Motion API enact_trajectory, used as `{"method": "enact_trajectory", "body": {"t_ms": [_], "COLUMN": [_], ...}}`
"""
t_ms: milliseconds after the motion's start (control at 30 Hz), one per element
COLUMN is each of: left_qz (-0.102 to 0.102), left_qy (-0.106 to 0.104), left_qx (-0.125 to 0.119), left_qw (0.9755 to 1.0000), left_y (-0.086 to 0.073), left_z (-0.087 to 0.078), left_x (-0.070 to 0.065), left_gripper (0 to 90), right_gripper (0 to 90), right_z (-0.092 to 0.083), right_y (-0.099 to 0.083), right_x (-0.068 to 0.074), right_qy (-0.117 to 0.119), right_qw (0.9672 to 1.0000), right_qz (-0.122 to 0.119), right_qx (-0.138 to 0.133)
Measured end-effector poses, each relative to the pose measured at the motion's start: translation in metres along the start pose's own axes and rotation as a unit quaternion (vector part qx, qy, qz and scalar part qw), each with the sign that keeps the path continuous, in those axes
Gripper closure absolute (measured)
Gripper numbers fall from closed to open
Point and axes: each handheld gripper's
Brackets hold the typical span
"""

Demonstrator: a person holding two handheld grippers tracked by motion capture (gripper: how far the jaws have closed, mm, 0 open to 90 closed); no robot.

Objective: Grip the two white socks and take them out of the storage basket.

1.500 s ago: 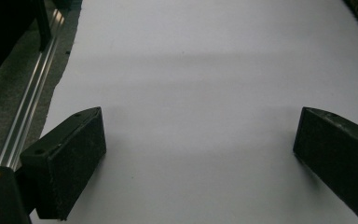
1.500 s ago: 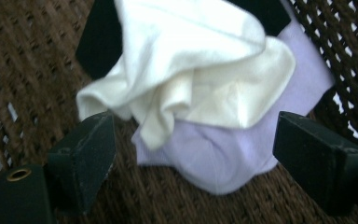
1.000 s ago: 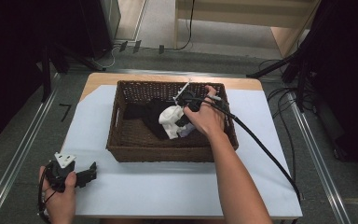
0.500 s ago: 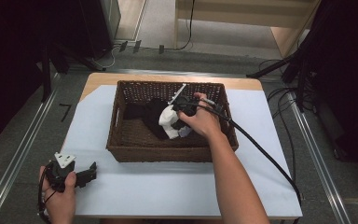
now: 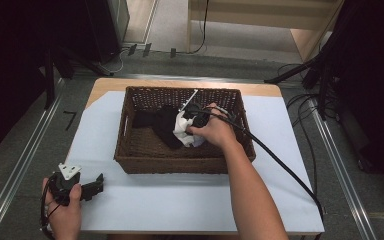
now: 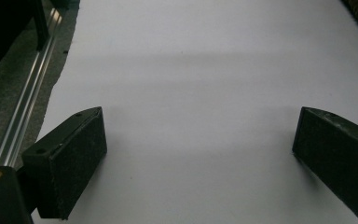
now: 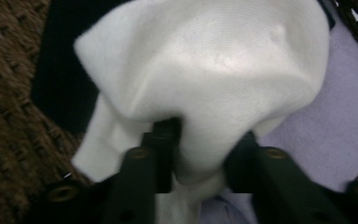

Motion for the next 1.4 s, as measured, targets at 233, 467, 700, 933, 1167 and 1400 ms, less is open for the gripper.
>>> {"method": "enact_trajectory", "body": {"t_ms": [233,467,700,933,1167,1400], "left_qz": [0.000,0.001,0.002,0.001,0.002,0.003], "left_qy": [-0.001,-0.001,0.000,-0.001,-0.002,-0.002], "left_qx": [0.001,0.001,-0.001,-0.002,-0.002,-0.002], "left_qw": [1.0000,1.0000,1.0000,1.0000,1.0000,1.0000], "left_y": [0.000,0.000,0.000,0.000,0.000,0.000], "left_z": [0.000,0.000,0.000,0.000,0.000,-0.001], "left_x": [0.000,0.000,0.000,0.000,-0.001,-0.001], "left_gripper": [3.7,3.7,3.9,4.4,4.6,4.9], "right_gripper": [79.2,79.7,79.9,79.9,79.9,79.9], "right_z": [-0.025,-0.049,-0.060,-0.073,-0.086,-0.092], "right_y": [0.000,-0.006,-0.018,-0.031,-0.045,-0.063], "right_x": [0.002,0.009,0.016,0.016,0.013,0.007], "right_qy": [0.003,-0.002,0.005,0.002,-0.002,-0.007], "right_qw": [0.9996,0.9976,0.9941,0.9932,0.9926,0.9930], "right_qz": [-0.028,-0.067,-0.093,-0.100,-0.099,-0.090], "right_qx": [0.001,0.020,0.055,0.061,0.070,0.077]}}
Point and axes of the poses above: each handheld gripper's, and its own axes: z roughly forward along the jaws, y roughly out of its top, x roughly to its left, and after that the axes turned 6 degrees about -x, right-handed
